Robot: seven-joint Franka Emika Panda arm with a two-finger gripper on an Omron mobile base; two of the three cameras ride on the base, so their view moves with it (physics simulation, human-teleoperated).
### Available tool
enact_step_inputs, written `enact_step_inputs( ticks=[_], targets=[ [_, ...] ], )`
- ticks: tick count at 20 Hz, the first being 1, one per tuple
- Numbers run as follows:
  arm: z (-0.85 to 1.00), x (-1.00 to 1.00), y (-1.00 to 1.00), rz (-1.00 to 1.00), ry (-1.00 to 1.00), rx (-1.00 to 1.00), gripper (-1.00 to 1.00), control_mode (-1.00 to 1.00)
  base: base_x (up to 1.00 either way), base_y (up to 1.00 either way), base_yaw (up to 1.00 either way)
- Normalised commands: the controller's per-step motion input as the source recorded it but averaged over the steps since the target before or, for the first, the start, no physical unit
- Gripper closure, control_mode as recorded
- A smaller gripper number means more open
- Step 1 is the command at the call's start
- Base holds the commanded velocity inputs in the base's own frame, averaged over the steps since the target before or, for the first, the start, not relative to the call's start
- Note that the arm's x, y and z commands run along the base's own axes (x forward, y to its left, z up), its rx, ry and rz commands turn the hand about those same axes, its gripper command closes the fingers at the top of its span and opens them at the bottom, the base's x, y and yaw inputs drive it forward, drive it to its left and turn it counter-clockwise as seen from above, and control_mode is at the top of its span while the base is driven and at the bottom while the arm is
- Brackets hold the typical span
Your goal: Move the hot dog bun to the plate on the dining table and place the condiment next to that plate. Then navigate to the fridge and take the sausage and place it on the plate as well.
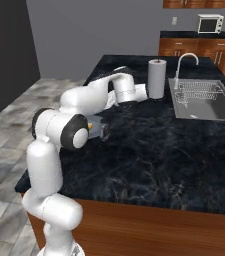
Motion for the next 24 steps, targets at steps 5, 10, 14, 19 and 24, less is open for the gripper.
enact_step_inputs(
  ticks=[5, 10, 14, 19, 24],
  targets=[
    [0.78, -0.72, 0.41, -0.08, 0.0, -0.16, -1.0, -1.0, 0.0, 0.0, 0.0],
    [0.25, -0.87, -0.01, -0.49, 0.16, -0.04, -1.0, -1.0, 0.0, 0.0, 0.0],
    [0.01, -0.63, 0.0, -0.69, 0.27, 0.0, -1.0, -1.0, 0.0, 0.0, 0.0],
    [0.0, -0.53, 0.0, -0.68, 0.31, -0.03, -1.0, -1.0, 0.0, 0.0, 0.0],
    [-0.12, -0.43, -0.18, -0.54, 0.31, -0.13, -1.0, -1.0, 0.0, 0.0, 0.0]
  ],
)
